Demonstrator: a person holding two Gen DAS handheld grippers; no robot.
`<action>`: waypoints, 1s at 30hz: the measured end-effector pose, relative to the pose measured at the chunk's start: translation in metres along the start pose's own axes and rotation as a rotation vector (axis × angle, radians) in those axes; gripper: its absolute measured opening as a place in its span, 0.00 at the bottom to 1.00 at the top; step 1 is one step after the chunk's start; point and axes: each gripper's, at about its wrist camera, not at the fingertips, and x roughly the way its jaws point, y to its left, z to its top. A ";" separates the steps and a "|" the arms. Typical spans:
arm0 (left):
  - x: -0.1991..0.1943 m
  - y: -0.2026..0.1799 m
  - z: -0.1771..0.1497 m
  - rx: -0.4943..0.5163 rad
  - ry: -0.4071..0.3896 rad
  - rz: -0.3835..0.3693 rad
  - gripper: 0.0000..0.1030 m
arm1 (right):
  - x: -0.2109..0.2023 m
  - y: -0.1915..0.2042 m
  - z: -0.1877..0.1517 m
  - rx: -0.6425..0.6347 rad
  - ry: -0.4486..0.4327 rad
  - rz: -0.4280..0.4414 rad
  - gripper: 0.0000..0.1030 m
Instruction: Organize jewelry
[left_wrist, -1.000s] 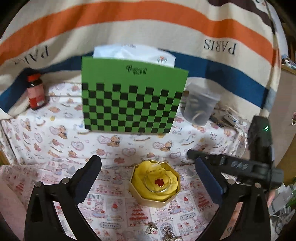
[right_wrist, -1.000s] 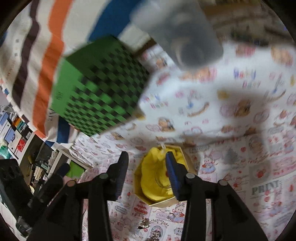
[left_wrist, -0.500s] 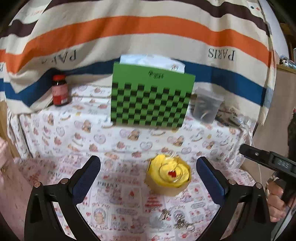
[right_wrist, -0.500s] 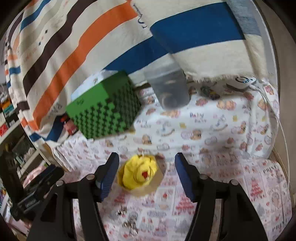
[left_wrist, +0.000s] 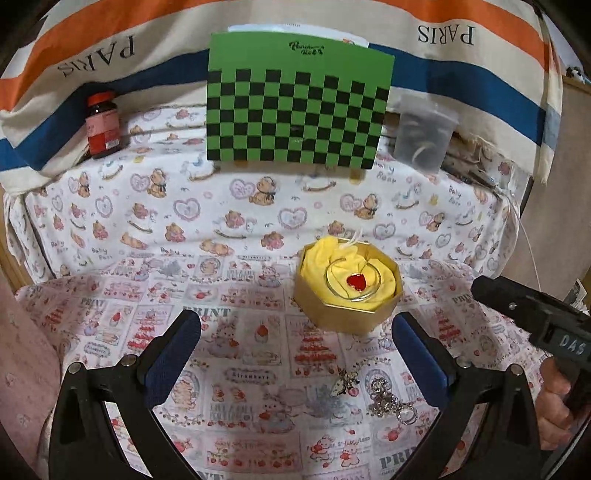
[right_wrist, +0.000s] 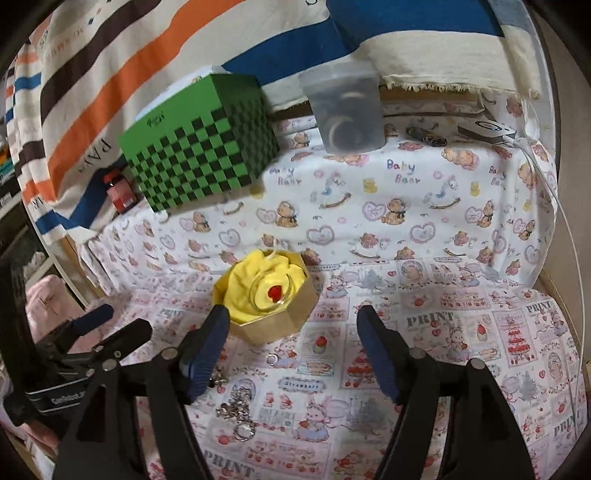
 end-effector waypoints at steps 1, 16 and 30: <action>0.002 0.001 0.000 -0.007 0.011 -0.007 1.00 | 0.003 -0.001 -0.001 -0.004 0.005 -0.016 0.67; 0.058 -0.001 -0.020 -0.047 0.257 -0.260 0.27 | 0.018 -0.001 -0.007 0.005 0.073 -0.037 0.67; 0.075 -0.009 -0.028 -0.029 0.337 -0.305 0.16 | 0.022 -0.003 -0.007 -0.014 0.088 -0.081 0.67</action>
